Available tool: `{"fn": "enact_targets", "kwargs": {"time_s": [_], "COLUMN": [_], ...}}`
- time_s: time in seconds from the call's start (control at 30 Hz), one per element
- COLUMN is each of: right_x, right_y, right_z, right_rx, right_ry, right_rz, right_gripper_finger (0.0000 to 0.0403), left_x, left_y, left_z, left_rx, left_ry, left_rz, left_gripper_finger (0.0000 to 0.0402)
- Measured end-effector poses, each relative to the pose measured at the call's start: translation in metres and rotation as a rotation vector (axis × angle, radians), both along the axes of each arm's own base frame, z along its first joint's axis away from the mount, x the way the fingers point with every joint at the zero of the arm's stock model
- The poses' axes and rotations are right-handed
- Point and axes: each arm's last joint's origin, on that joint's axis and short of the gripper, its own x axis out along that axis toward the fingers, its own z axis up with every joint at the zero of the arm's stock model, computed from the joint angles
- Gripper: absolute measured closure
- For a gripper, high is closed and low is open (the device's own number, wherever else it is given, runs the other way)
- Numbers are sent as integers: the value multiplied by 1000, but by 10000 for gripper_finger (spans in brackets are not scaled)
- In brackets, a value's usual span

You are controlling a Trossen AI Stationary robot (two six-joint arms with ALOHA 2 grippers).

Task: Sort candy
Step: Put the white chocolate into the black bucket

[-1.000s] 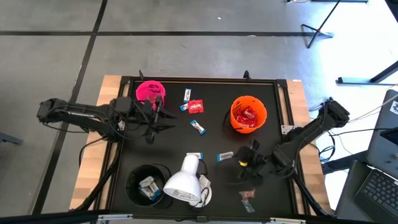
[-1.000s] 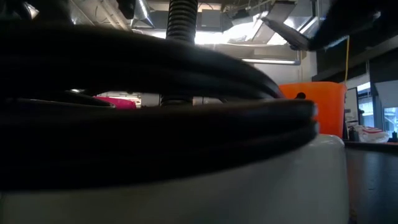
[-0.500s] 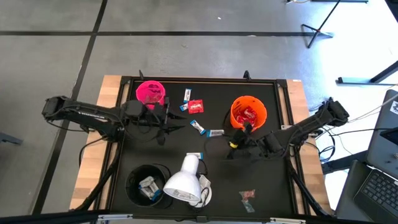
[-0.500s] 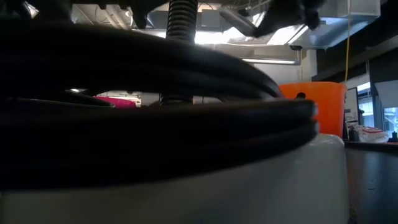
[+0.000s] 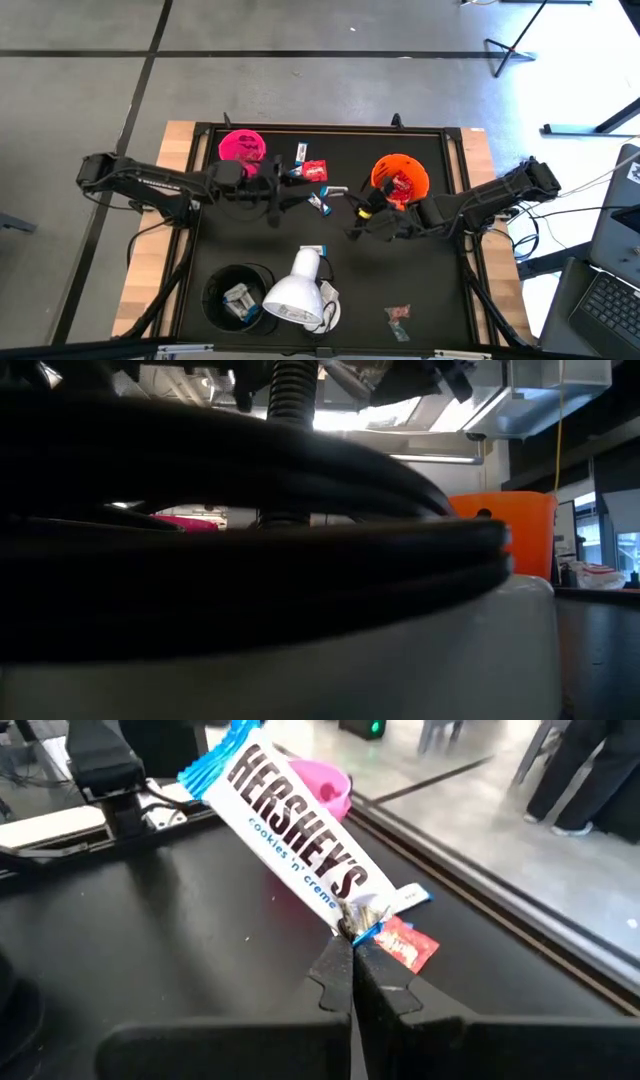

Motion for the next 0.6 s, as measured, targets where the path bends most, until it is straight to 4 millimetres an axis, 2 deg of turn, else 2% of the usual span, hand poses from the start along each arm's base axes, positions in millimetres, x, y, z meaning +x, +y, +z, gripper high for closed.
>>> {"fn": "enact_targets", "kwargs": {"time_s": [0.37,0.6], "right_x": [1,1], "right_y": [-3,-3], "right_z": [4,4], "right_rx": [-101,-131], "right_ry": [-5,0], "right_rz": [-41,-59], "right_gripper_finger": [402,402], "left_x": [31,41], "left_y": [0,2], "left_z": [16,7], "left_rx": [-10,-97], "left_ry": [-31,11], "left_rz": [2,37], "left_gripper_finger": [194,196]}}
